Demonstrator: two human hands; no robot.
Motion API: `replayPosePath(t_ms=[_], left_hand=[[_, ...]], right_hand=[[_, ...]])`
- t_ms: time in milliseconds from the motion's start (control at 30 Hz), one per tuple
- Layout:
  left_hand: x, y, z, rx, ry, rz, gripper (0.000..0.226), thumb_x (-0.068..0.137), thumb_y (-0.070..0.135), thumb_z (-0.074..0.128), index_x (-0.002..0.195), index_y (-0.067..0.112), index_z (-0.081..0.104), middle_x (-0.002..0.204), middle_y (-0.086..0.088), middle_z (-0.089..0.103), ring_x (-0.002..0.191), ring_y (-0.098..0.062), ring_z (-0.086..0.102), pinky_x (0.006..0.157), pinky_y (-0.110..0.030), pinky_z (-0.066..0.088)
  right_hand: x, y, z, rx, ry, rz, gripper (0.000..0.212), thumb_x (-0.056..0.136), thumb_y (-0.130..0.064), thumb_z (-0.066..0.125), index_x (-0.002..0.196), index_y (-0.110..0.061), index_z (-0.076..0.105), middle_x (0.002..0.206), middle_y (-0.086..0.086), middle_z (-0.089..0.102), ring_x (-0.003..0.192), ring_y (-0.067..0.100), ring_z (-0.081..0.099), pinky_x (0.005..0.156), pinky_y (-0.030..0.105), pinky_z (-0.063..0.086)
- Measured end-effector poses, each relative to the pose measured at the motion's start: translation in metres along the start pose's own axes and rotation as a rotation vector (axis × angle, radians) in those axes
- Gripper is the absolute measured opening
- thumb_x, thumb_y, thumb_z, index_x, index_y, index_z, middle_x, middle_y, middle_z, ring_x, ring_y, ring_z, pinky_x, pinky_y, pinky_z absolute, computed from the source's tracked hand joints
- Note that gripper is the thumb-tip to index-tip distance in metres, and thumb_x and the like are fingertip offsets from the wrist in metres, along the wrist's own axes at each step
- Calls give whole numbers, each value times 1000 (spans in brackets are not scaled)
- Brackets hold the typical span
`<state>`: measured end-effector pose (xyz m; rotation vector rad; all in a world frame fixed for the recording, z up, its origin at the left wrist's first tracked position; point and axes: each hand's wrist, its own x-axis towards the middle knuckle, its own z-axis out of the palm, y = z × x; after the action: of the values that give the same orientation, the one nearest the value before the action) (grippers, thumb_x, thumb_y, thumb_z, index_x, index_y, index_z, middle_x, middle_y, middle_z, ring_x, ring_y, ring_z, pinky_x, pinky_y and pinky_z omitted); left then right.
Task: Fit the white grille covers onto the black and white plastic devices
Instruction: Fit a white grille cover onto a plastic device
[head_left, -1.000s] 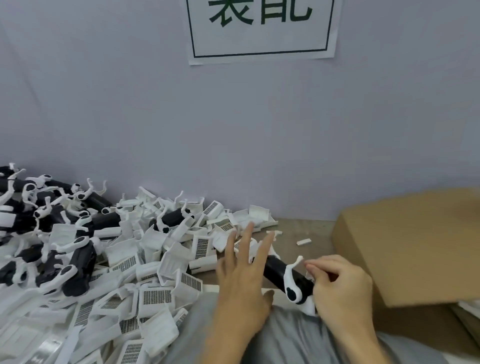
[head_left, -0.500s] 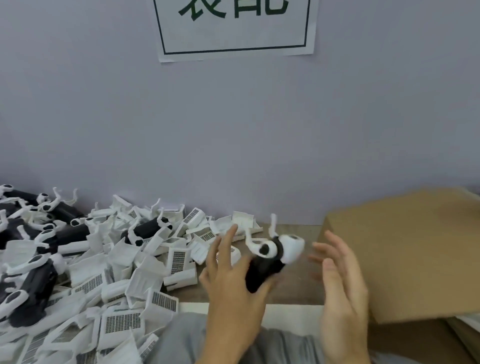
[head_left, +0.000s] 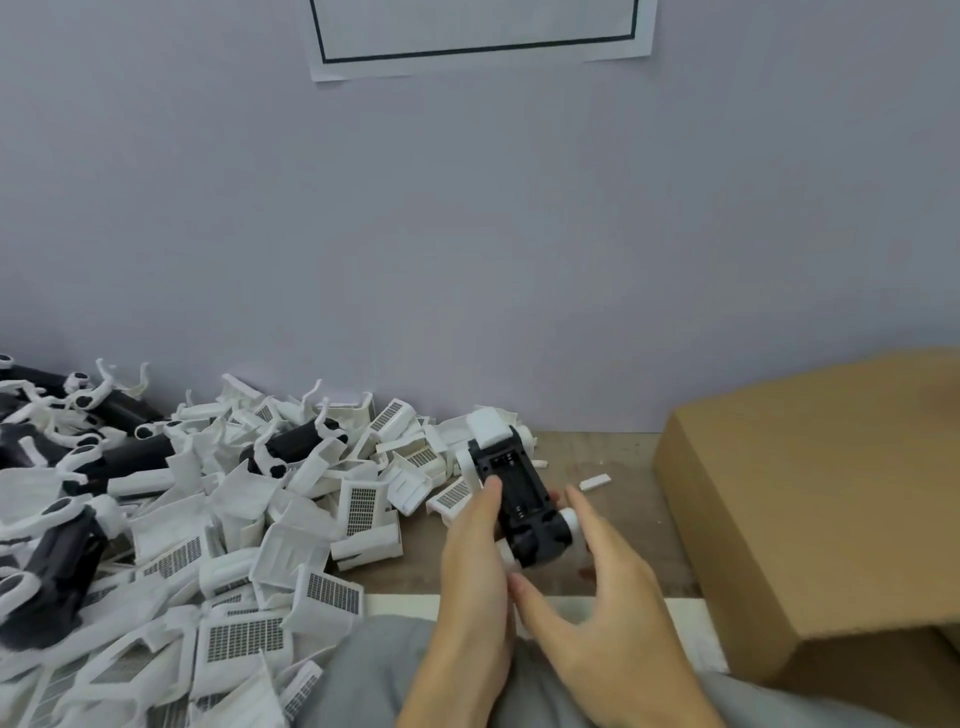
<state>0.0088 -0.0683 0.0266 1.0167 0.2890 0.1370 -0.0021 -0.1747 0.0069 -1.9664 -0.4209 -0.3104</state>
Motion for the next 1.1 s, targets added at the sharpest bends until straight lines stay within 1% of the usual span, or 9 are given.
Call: replayPosePath(t_ms=[133,233,333,467,600,733,833,1000,1100], left_hand=[[5,-5,-1,24,-60,83,35,98,28,55,108,0,73,107,-23,73,107,-38,69,102,-57,49],[5,-8,0,71,-95,149,22,96,20,60,99,5,76,105,-19,74,107,-35,69,96,-46,55],[4,-11,1,92,-135,170,18,96,13,61,105,3,72,102,-15,76,103,-29,72,81,-29,59],[4,-12,1,123,-153,200,20,97,12,61,112,2,70,104,-14,76,103,-26,72,86,-31,59],[3,-14,2,146,-175,225,21,97,13,61,113,4,70,105,-12,76,104,-23,72,90,-33,58],[4,-14,2,169,-160,250,20,96,21,63,106,6,73,101,-9,77,99,-19,73,83,-31,58],[5,-16,4,212,-141,270,22,98,25,61,103,7,73,99,-6,77,100,-17,72,89,-32,57],[5,-17,4,228,-158,292,22,99,25,60,107,8,71,103,-6,77,104,-19,71,92,-34,56],[6,-17,3,294,-164,368,15,100,16,59,108,12,70,102,-2,77,100,-13,71,83,-23,55]], right_hand=[[3,4,1,-124,105,-11,69,63,-69,65,126,-57,40,117,-33,49,111,-16,49,82,4,42],[3,6,4,-143,123,-13,60,66,-66,62,122,-51,47,106,-26,52,102,-11,54,78,3,42],[4,11,5,-137,115,15,57,70,-57,63,124,-46,48,103,-22,55,99,-6,55,76,10,44],[6,14,4,-85,89,51,56,71,-51,69,123,-41,52,106,-17,60,101,-2,57,81,16,48],[7,14,2,-64,111,89,42,72,-48,77,108,-36,60,96,-13,66,90,0,62,73,18,50],[6,8,-2,-39,117,85,30,71,-43,79,97,-31,68,82,-14,72,77,-1,67,65,17,51],[5,5,-5,-77,117,86,24,72,-40,79,90,-29,69,75,-14,72,72,2,66,63,22,51],[5,5,-4,-57,105,74,21,74,-34,79,92,-30,68,77,-17,72,74,-4,65,63,11,46],[4,6,-3,27,18,80,27,79,-25,77,101,-36,64,89,-30,69,83,-14,63,65,3,44]])
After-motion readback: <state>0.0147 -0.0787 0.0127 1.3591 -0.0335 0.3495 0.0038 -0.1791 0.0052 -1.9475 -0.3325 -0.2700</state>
